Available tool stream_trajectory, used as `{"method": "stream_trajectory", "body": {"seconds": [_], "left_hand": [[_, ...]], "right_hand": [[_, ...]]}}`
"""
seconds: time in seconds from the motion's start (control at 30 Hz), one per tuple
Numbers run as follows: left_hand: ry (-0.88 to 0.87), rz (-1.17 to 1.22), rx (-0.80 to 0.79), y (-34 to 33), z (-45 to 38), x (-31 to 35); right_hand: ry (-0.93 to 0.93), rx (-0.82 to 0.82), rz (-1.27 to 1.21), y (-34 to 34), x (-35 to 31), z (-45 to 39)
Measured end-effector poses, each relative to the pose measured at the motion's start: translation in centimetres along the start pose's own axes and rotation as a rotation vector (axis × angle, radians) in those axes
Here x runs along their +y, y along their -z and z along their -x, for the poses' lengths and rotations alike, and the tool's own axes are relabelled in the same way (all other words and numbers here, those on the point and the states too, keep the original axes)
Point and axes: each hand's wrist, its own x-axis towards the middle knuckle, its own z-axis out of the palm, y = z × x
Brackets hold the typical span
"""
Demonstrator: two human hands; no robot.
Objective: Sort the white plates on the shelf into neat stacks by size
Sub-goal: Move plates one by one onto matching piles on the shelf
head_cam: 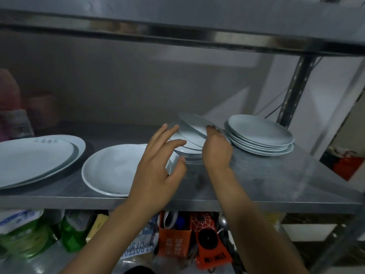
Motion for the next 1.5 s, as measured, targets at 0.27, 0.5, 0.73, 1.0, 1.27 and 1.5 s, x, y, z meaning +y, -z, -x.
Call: {"method": "stream_trajectory", "body": {"seconds": [0.27, 0.5, 0.73, 1.0, 1.27, 1.5], "left_hand": [[0.031, 0.038, 0.042, 0.4, -0.5, 0.4], [0.017, 0.044, 0.029, 1.1, 0.1, 1.0], [-0.028, -0.010, 0.004, 2.4, -0.2, 1.2], [0.033, -0.059, -0.032, 3.4, 0.2, -0.8], [-0.007, -0.108, -0.032, 4.8, -0.9, -1.7], [-0.023, -0.100, 0.026, 6.5, -2.4, -1.9]], "right_hand": [[0.022, 0.040, 0.047, 1.4, -0.7, -0.1], [0.126, 0.100, 0.040, 2.0, -1.4, 0.2], [0.181, 0.208, -0.036, 2.7, -1.7, -0.3], [0.175, 0.423, -0.106, 5.6, -1.5, -3.7], [0.158, 0.519, -0.169, 7.9, -2.6, -5.2], [-0.304, 0.109, -0.520, 9.0, -4.5, -7.2]]}}
